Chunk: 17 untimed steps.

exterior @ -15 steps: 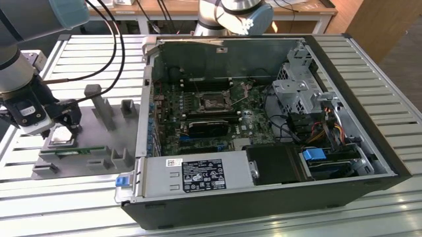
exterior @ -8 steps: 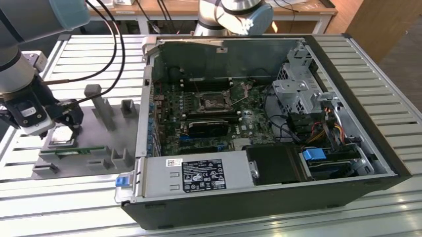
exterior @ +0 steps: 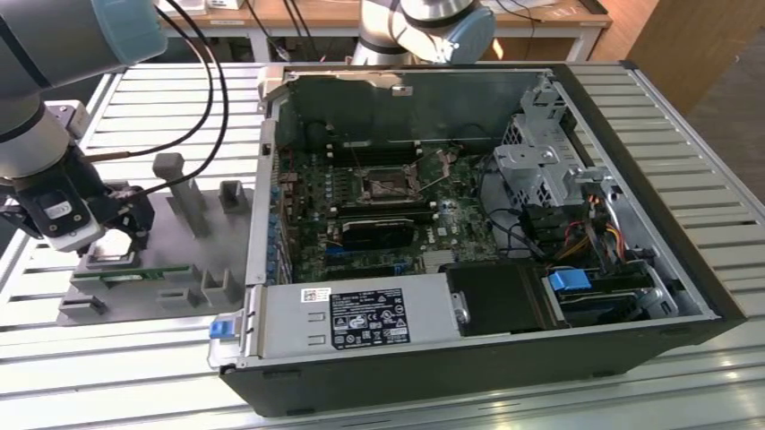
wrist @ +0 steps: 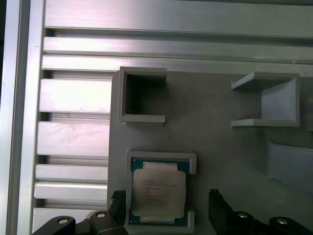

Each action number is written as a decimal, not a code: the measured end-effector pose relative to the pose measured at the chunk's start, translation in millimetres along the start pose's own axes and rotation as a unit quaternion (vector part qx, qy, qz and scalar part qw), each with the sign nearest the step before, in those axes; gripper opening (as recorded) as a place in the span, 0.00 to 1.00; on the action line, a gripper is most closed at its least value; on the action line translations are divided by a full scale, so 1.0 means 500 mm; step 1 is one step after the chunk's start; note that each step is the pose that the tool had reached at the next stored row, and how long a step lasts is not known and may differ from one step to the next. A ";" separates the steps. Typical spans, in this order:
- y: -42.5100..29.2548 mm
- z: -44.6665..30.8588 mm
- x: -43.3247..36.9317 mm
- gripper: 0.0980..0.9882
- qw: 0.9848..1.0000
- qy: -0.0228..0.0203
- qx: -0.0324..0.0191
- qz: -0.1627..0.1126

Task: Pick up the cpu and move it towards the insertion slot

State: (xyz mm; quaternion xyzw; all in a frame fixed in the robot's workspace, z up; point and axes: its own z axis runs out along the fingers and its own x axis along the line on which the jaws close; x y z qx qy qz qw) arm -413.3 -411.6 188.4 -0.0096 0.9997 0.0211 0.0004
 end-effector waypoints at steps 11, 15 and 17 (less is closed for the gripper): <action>0.006 0.012 0.008 0.74 1.000 0.000 -0.001 0.000; 0.006 0.012 0.008 0.74 1.000 0.000 -0.001 0.000; 0.006 0.012 0.008 0.66 1.000 0.000 -0.001 0.000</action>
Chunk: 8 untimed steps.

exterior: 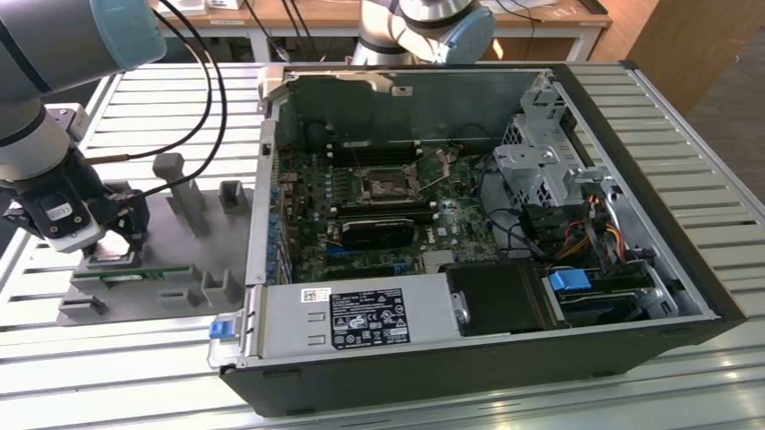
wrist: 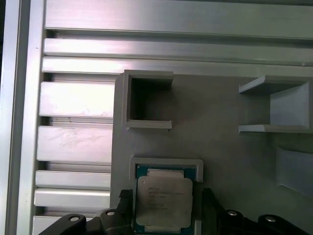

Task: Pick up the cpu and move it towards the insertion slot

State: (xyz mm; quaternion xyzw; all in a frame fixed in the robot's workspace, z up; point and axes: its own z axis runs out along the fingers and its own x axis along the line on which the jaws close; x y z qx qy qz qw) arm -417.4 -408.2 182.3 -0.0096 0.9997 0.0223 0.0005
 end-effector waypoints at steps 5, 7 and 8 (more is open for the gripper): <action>0.000 0.000 0.000 0.50 1.000 0.000 0.000 0.000; 0.000 0.000 0.000 0.50 1.000 0.000 0.000 0.000; 0.000 0.000 0.000 0.50 1.000 0.000 0.000 0.000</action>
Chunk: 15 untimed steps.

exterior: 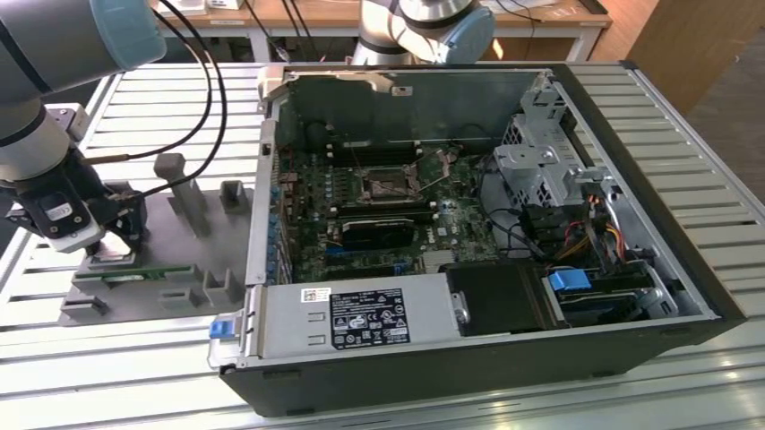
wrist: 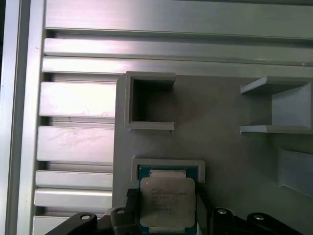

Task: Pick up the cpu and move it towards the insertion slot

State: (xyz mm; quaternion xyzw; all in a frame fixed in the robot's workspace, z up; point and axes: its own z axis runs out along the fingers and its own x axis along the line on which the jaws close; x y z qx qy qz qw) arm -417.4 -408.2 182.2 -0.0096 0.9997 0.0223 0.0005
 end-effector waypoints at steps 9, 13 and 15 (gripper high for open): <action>0.001 -0.023 0.000 0.50 1.000 0.000 0.000 0.000; 0.002 -0.036 0.000 0.50 1.000 0.000 0.000 0.000; 0.002 -0.044 0.000 0.50 1.000 0.000 0.000 0.000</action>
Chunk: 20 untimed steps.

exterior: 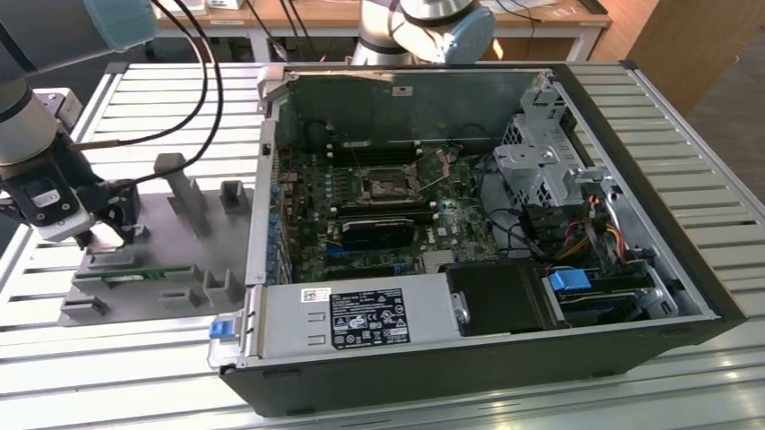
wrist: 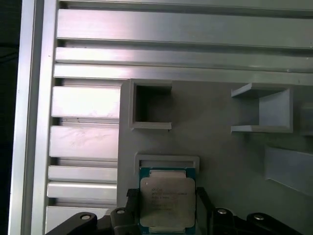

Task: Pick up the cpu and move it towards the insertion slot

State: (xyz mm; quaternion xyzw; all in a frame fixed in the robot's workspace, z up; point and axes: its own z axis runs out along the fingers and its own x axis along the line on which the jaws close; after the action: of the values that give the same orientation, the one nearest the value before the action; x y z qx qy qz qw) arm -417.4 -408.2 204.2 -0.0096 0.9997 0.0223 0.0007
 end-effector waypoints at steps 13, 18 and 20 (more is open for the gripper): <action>0.003 -0.061 0.000 0.50 1.000 -0.002 0.000 0.000; 0.004 -0.082 0.000 0.50 1.000 -0.002 0.000 0.000; 0.004 -0.092 0.000 0.50 1.000 -0.002 0.000 0.000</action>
State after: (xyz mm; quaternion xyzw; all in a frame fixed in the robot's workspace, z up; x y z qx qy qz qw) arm -417.4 -408.2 250.1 -0.0096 0.9997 0.0223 0.0030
